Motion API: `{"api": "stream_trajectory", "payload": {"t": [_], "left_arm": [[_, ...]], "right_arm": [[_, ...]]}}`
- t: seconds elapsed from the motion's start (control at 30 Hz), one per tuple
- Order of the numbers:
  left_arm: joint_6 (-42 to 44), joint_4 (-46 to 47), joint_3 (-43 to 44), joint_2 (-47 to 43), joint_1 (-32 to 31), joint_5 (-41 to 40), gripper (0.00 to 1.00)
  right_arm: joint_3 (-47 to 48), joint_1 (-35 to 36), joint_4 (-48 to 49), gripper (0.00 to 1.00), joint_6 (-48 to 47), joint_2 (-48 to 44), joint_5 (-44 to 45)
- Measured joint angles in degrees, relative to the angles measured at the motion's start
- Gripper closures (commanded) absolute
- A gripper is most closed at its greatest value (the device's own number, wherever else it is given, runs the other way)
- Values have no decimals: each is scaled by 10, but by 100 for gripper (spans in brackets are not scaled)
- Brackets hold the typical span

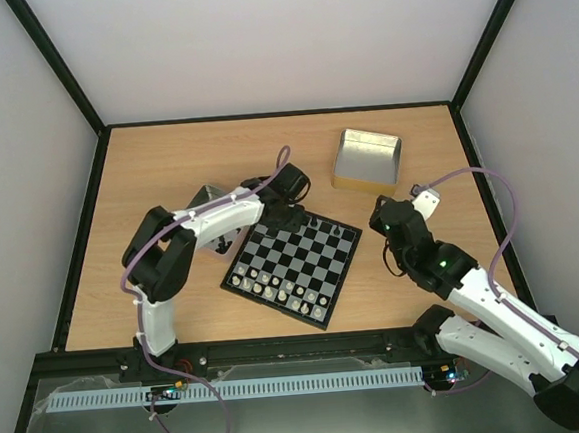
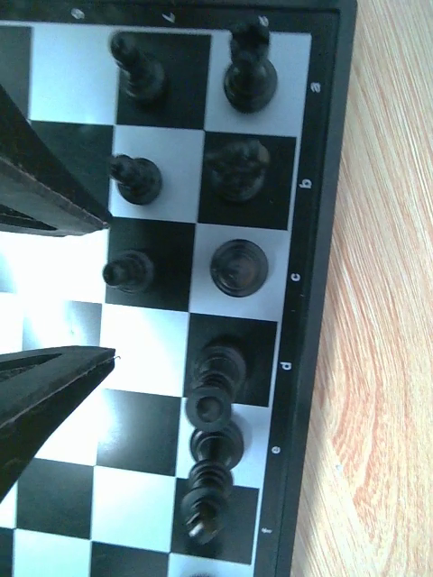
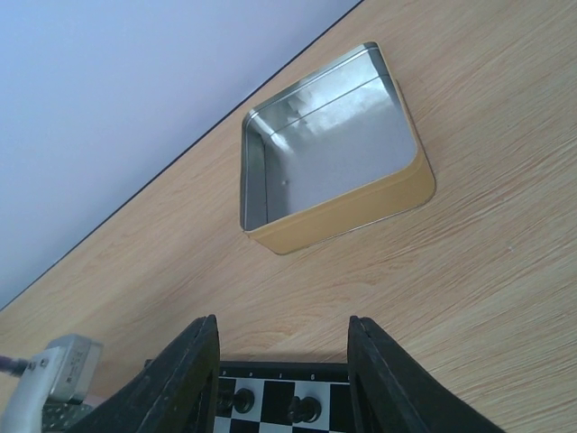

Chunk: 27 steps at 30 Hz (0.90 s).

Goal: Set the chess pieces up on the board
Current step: Place the chess piece on the chessboard, then pick up the chess piece from the storage box.

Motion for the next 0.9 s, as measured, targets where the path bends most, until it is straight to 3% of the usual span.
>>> {"api": "stream_trajectory", "payload": {"t": [0.37,0.63,0.77,0.9], "left_arm": [[-19,3,-64,-119,15,-11,55],[-60,33,-181,-227,120,-16,50],[-74,38,-241,-253,180,-11,59],[-81,39,-272,-252,200,2,66]], "right_arm": [[0,0,0,59,1,-10,-35],[-16,0,4,58,8,-10,-70],[-20,0,7,58,9,-5,-87],[-26,0,21,58,8,0,-100]]}}
